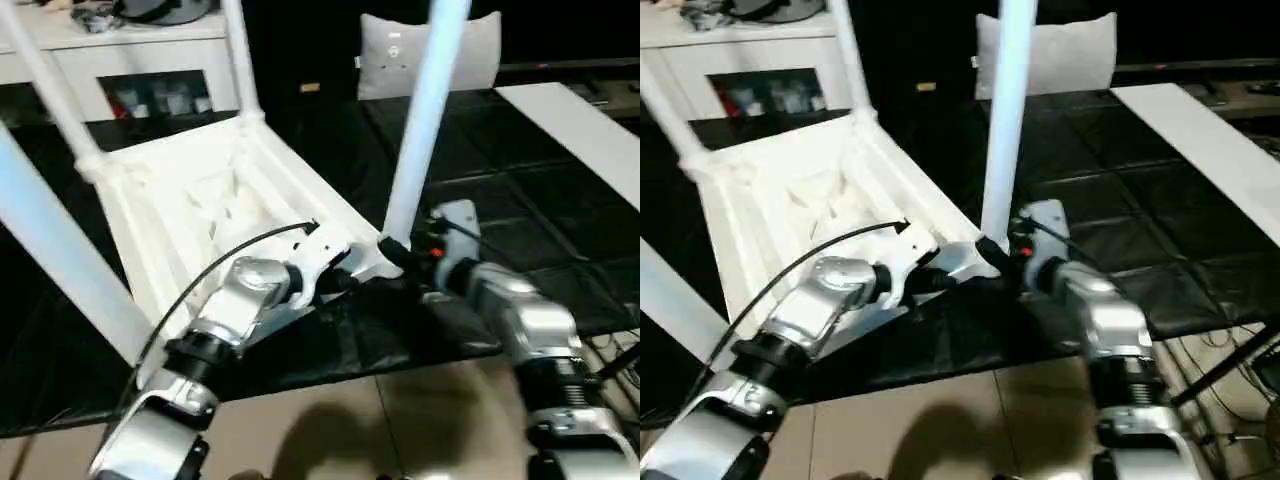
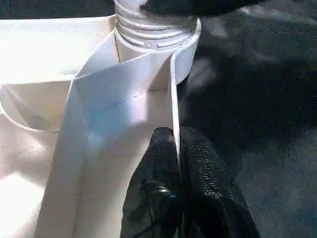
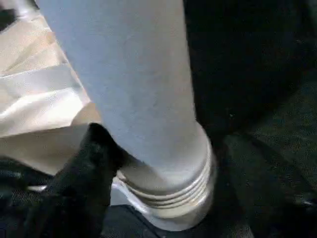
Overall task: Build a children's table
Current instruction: Rotate leg to tighten
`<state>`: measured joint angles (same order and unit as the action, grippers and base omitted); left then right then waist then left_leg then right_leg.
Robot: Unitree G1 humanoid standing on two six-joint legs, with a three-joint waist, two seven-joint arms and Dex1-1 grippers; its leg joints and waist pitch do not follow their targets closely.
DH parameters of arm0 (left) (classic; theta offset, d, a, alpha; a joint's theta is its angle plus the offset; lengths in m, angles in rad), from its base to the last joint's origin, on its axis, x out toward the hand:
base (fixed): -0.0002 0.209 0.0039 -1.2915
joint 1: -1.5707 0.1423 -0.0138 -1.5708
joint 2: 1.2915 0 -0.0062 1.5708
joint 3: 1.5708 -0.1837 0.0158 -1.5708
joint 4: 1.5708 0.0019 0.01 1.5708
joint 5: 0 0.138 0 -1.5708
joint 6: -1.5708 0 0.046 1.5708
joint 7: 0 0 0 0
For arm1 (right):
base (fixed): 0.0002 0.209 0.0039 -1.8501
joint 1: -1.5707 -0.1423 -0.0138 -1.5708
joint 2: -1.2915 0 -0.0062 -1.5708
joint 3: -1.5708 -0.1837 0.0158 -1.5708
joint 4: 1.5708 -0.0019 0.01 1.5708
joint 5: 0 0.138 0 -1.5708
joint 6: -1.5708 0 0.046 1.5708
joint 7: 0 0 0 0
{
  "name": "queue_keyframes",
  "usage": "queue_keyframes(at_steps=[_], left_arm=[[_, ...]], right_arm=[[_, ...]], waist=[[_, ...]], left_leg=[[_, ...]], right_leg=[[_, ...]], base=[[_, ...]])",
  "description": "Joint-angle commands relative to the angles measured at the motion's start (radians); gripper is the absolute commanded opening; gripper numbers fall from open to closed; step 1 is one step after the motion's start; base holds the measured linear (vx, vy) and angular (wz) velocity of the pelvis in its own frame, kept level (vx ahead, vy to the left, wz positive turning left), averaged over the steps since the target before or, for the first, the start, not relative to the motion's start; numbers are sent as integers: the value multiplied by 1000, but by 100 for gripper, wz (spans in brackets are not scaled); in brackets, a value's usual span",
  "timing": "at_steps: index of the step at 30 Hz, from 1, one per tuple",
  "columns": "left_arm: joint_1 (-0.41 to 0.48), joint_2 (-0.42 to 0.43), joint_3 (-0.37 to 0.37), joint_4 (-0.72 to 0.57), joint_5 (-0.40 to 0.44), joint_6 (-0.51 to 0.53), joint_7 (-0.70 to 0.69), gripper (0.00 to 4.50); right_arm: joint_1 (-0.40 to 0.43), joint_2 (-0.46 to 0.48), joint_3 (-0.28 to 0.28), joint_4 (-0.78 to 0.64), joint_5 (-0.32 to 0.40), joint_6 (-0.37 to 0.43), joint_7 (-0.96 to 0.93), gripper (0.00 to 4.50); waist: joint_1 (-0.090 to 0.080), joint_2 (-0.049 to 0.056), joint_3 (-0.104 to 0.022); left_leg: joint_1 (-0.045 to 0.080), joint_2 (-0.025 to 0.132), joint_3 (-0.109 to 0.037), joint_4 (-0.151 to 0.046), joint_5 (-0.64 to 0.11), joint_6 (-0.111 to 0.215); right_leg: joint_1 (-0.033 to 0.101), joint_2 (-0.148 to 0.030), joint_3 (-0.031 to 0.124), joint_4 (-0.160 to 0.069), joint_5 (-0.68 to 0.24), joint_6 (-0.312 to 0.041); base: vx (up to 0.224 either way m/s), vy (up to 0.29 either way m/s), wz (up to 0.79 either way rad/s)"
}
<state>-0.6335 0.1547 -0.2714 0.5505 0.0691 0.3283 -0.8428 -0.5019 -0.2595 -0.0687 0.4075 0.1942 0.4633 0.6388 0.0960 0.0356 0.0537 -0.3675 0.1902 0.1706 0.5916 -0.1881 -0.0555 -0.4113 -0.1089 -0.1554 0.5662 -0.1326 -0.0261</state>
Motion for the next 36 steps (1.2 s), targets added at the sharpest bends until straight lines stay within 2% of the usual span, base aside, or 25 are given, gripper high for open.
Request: queue_keyframes(at_steps=[1,2,3,4,6,7,9,12,13,14,15,16,17,20,23,29,32,36], left_arm=[[10,30,-16,-53,-38,-69,-90,0],[15,42,-21,-55,-42,-79,-115,0],[21,55,-26,-57,-48,-100,-146,0],[25,72,-34,-57,-54,-121,-187,0],[27,84,-39,-56,-58,-136,-214,0],[32,103,-51,-59,-64,-159,-274,0],[34,118,-61,-63,-70,-171,-320,0],[32,135,-76,-60,-69,-189,-358,0],[29,156,-97,-52,-62,-209,-398,0],[26,166,-107,-48,-59,-220,-421,0],[25,176,-117,-47,-58,-226,-448,0],[24,184,-124,-49,-61,-229,-473,0],[24,190,-129,-52,-62,-233,-490,0],[21,195,-133,-57,-60,-241,-517,0],[15,196,-137,-52,-60,-248,-528,0],[11,199,-139,-41,-63,-260,-541,0],[14,196,-132,-39,-65,-258,-532,0],[26,167,-101,-51,-95,-218,-491,0]], right_arm=[[3,-59,12,-9,-1,-29,94,378],[12,-89,31,-19,-4,-57,152,378],[22,-119,51,-31,-2,-87,217,378],[37,-157,75,-48,8,-112,306,378],[47,-181,91,-59,17,-126,364,378],[60,-222,118,-66,32,-142,467,378],[58,-251,136,-53,37,-155,544,378],[46,-267,147,-31,40,-167,595,352],[31,-279,157,-9,44,-180,644,352],[23,-285,164,1,49,-185,672,332],[18,-287,169,8,53,-200,695,332],[15,-286,172,14,55,-220,715,313],[12,-284,175,18,60,-224,731,313],[8,-283,193,20,77,-198,782,284],[7,-278,212,22,88,-168,829,263],[4,-281,228,43,94,-156,883,212],[14,-283,230,35,100,-152,890,205],[47,-274,216,-13,135,-108,883,202]], waist=[[11,-19,-80],[12,-18,-79],[15,-24,-78],[24,-21,-77],[28,-23,-75],[34,-27,-75],[38,-25,-73],[45,-25,-71],[49,-29,-72],[49,-29,-73],[48,-34,-73],[52,-32,-72],[51,-33,-71],[55,-31,-73],[59,-36,-74],[62,-40,-74],[63,-40,-75],[67,-38,-75]], left_leg=[[4,38,-7,-59,-144,82],[4,38,-7,-60,-146,82],[6,40,-5,-59,-152,78],[7,41,-5,-59,-167,77],[6,43,-5,-60,-170,78],[5,41,-6,-60,-180,80],[6,43,-6,-59,-187,81],[10,44,-6,-59,-203,73],[12,45,-6,-59,-206,67],[13,45,-6,-58,-207,67],[11,46,-6,-59,-214,68],[12,47,-6,-59,-212,66],[12,47,-6,-59,-211,66],[11,51,-9,-62,-212,61],[11,52,-9,-62,-213,53],[10,50,-9,-61,-207,45],[10,51,-9,-61,-199,46],[11,51,-8,-60,-196,47]], right_leg=[[73,-63,61,-59,-304,-143],[71,-62,62,-60,-312,-140],[67,-62,63,-62,-328,-134],[66,-62,63,-63,-348,-128],[66,-62,64,-63,-360,-120],[66,-62,61,-63,-387,-111],[62,-62,62,-67,-411,-106],[56,-62,63,-70,-441,-106],[54,-64,63,-70,-456,-109],[54,-64,62,-71,-458,-110],[55,-63,62,-70,-460,-108],[54,-66,64,-69,-460,-108],[53,-65,65,-69,-458,-109],[56,-65,65,-65,-444,-116],[58,-65,67,-60,-406,-134],[59,-67,66,-61,-428,-125],[59,-67,67,-60,-413,-128],[60,-65,67,-59,-413,-131]], base=[[0,0,0],[0,0,0],[0,0,0],[0,0,0],[0,0,0],[0,0,0],[0,0,0],[0,0,0],[0,0,0],[0,0,0],[0,0,0],[0,0,0],[0,0,0],[0,0,0],[0,0,0],[0,0,0],[0,0,0],[0,0,0]])
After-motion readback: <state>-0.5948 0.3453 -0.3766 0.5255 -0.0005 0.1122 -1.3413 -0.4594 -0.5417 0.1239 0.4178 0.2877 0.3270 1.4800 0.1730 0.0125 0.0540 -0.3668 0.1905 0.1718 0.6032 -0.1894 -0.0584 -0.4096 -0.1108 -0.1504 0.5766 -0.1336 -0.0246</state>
